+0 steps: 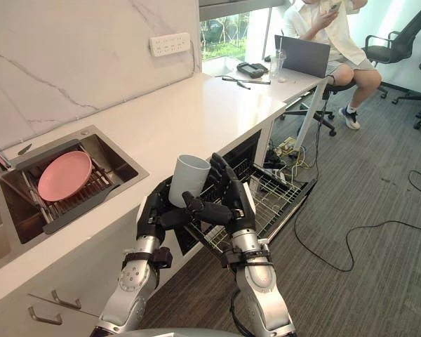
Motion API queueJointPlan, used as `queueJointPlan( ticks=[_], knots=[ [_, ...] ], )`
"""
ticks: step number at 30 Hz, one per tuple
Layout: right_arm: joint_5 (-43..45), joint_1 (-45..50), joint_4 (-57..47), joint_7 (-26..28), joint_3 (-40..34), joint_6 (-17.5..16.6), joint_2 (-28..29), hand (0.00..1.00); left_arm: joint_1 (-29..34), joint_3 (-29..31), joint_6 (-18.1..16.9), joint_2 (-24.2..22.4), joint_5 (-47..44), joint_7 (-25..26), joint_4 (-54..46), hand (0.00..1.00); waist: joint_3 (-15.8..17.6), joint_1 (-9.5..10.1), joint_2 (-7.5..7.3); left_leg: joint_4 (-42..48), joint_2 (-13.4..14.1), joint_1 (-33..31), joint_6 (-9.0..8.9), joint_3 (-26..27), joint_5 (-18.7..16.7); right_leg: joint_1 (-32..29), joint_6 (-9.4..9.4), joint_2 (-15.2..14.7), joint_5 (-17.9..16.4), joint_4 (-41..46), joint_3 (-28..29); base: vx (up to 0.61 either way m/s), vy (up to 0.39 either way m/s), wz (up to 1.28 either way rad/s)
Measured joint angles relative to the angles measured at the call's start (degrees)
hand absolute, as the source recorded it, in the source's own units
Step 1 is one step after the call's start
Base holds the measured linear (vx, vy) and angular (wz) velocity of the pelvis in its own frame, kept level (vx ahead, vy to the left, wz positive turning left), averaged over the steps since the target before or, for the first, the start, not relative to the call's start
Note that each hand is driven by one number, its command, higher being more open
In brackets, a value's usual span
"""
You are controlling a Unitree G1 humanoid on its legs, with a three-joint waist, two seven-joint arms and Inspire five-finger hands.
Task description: Walk over to the sink, pick up the cup, carry it to the dishwasher, place the cup inside the dishwasher, then close the dishwasher door
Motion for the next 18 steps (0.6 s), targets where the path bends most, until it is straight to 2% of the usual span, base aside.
queueJointPlan(
  ticks=[10,18],
  knots=[
    [3.95,-0.04,0.01,-0.97,0.65,0.00,-0.23,0.90,-0.10,-1.77,0.01,0.04,-0.59,-0.01,0.00,0.30,-0.76,0.10,-0.50,0.00,-0.01,-0.12,-0.13,-0.28,0.35,0.00,0.01,0.00,0.01,0.01,-0.24,0.00,0.000,0.00],
    [6.16,-0.59,0.01,-3.29,2.43,-0.17,-0.57,0.90,-0.58,-3.40,0.00,0.43,-4.91,0.20,0.00,0.30,-0.98,0.24,-0.81,-0.02,-0.03,-0.23,-0.15,-0.64,0.77,-0.07,-0.07,0.00,0.07,0.01,-0.52,0.00,0.000,0.00]
  ],
)
